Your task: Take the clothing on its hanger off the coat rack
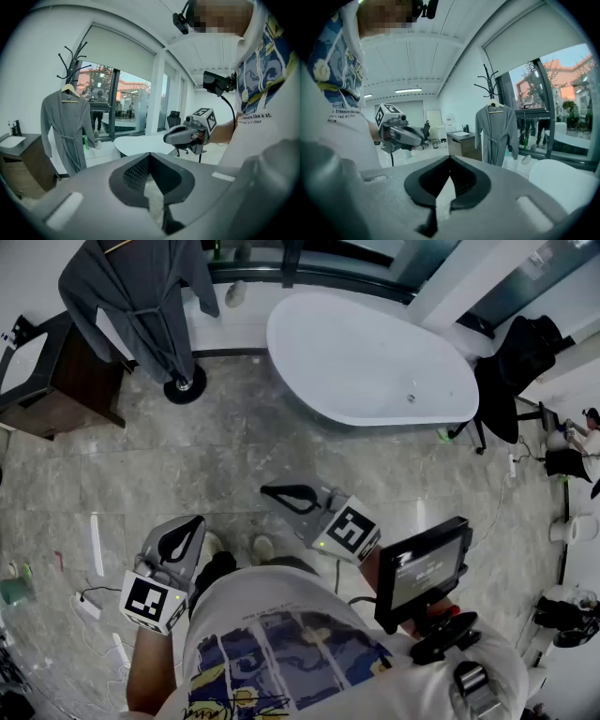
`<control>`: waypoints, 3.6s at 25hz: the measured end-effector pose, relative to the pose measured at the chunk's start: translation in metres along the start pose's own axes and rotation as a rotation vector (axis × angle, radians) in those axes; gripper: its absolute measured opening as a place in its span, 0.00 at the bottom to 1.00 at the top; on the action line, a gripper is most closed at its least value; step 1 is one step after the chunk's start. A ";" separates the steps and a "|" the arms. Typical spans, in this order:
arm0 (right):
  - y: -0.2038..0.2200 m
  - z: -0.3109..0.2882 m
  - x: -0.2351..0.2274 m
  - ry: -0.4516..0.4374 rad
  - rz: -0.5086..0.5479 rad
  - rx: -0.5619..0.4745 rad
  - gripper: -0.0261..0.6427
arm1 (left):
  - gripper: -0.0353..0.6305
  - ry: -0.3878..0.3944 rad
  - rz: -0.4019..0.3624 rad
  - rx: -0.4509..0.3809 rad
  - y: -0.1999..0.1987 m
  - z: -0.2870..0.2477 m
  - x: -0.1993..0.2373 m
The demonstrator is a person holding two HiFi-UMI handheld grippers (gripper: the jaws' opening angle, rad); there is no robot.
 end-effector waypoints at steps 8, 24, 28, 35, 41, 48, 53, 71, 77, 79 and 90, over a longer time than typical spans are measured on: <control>0.013 0.016 0.000 -0.005 0.010 0.012 0.04 | 0.06 0.027 0.049 0.005 0.015 -0.009 -0.013; -0.008 -0.051 -0.058 -0.046 0.082 0.076 0.15 | 0.06 -0.012 0.117 -0.023 0.009 -0.032 0.076; -0.034 -0.088 -0.100 0.000 0.137 0.099 0.15 | 0.06 0.001 0.127 -0.062 -0.005 -0.053 0.136; -0.091 -0.162 -0.189 0.084 0.186 0.121 0.17 | 0.06 0.005 0.052 -0.111 -0.041 -0.069 0.244; -0.132 -0.222 -0.263 0.133 0.286 0.133 0.20 | 0.07 -0.032 0.044 -0.125 -0.052 -0.075 0.314; -0.183 -0.268 -0.364 0.140 0.398 0.141 0.24 | 0.07 -0.109 0.074 -0.142 -0.064 -0.102 0.364; -0.234 -0.298 -0.448 0.113 0.451 0.122 0.29 | 0.09 -0.166 0.040 -0.157 -0.101 -0.124 0.406; -0.312 -0.340 -0.610 0.019 0.530 0.081 0.38 | 0.33 -0.374 -0.137 -0.198 -0.244 -0.212 0.587; -0.352 -0.397 -0.581 0.031 0.709 0.054 0.38 | 0.33 -0.300 -0.069 -0.177 -0.218 -0.243 0.534; -0.363 -0.413 -0.578 0.032 0.722 0.042 0.38 | 0.33 -0.283 -0.069 -0.165 -0.208 -0.246 0.520; -0.380 -0.472 -0.582 -0.188 0.709 0.168 0.38 | 0.32 -0.300 0.010 -0.159 -0.171 -0.224 0.483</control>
Point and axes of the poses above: the fingertips, and each gripper's own axes: z backward along the fingers, x to its left, y out of its underside, the point moved 6 cm from there along z, backward along the fingers, and after that the axes turned 9 degrees about -y, right-handed, at the moved point
